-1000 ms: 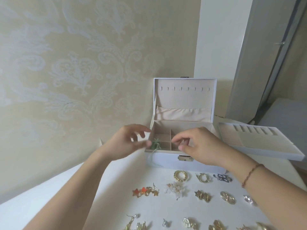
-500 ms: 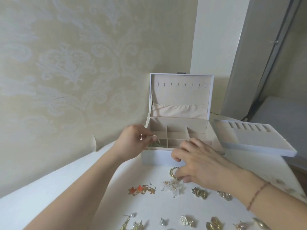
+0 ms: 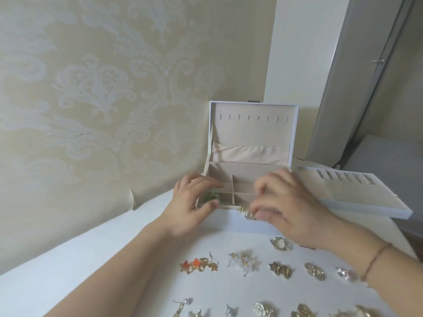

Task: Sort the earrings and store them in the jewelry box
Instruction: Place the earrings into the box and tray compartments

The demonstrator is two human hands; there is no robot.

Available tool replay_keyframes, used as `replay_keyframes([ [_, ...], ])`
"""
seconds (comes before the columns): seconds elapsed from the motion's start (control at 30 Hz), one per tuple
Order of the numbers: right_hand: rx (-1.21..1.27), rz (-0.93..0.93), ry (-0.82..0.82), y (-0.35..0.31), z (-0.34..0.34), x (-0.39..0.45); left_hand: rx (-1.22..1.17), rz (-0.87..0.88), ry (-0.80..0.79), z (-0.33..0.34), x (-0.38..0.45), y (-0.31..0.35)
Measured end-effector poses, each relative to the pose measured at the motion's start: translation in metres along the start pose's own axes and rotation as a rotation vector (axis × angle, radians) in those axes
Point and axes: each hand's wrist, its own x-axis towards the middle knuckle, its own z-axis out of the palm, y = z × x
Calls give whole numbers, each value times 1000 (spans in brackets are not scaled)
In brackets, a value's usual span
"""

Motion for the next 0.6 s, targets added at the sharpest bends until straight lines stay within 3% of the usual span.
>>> replay_keyframes([
  [0.07, 77, 160, 85, 16, -7, 11, 12, 16, -30, 1, 0, -1],
  [0.13, 54, 273, -15, 32, -5, 21, -19, 41, -18, 1, -1, -3],
  [0.27, -38, 273, -424, 45, 12, 35, -120, 59, 88, 1, -3, -4],
  [0.43, 7, 348, -543, 49, 23, 53, -119, 126, 199, 6, -3, -5],
  [0.6, 28, 328, -575, 51, 27, 49, -152, -59, 256, 12, 4, 2],
])
